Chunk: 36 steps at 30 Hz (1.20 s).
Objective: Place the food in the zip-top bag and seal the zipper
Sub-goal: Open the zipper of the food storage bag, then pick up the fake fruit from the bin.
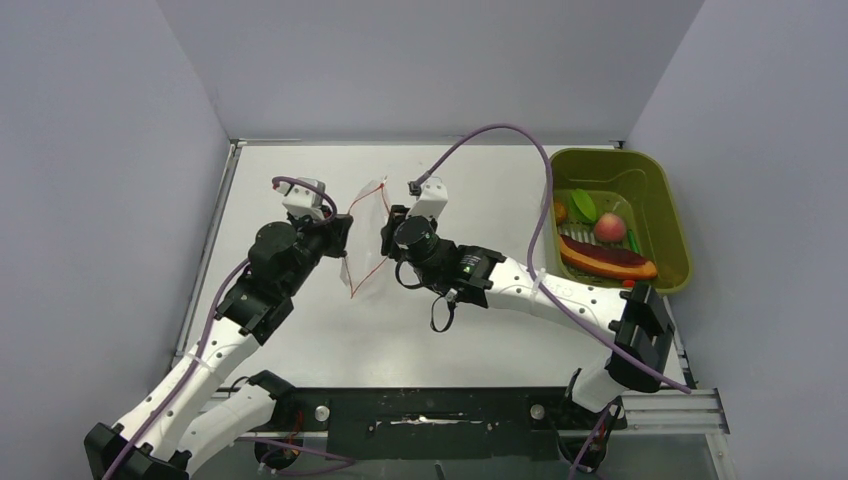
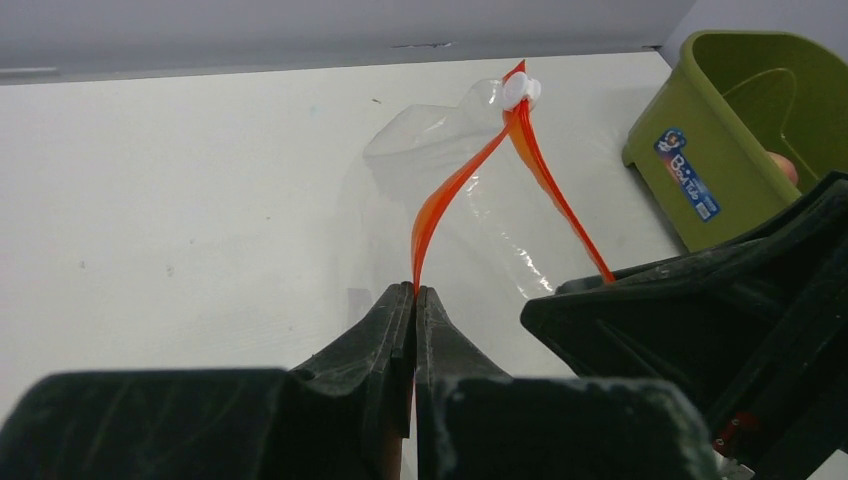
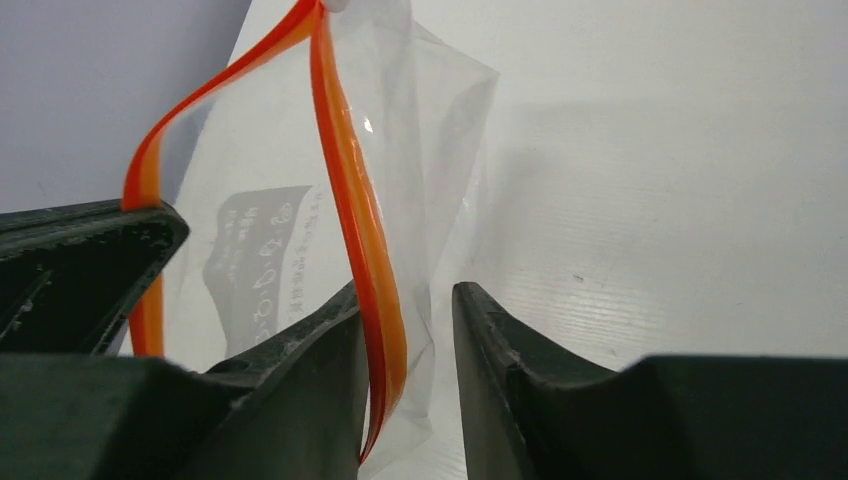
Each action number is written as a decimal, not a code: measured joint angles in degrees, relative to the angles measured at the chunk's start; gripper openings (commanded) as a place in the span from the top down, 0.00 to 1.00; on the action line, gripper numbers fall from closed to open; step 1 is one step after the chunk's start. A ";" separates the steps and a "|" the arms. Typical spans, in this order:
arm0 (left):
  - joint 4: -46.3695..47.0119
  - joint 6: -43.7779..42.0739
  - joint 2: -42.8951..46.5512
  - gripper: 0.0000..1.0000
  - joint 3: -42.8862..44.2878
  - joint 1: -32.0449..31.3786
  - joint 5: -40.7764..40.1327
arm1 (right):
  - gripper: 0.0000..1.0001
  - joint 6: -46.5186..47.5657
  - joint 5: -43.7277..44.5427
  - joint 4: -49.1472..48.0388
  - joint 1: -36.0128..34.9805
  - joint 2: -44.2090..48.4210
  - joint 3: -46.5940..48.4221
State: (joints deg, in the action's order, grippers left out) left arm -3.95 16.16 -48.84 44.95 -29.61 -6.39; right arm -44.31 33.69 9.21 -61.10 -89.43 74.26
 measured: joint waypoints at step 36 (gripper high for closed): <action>-1.25 -0.83 -2.12 1.00 -4.28 -1.75 6.45 | 0.40 10.12 -12.90 -4.20 7.45 8.66 -14.12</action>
State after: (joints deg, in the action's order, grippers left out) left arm -5.19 15.33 -50.96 40.66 -31.35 0.05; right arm -34.20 20.80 5.02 -53.65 -80.77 60.14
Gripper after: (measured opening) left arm 0.015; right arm 0.553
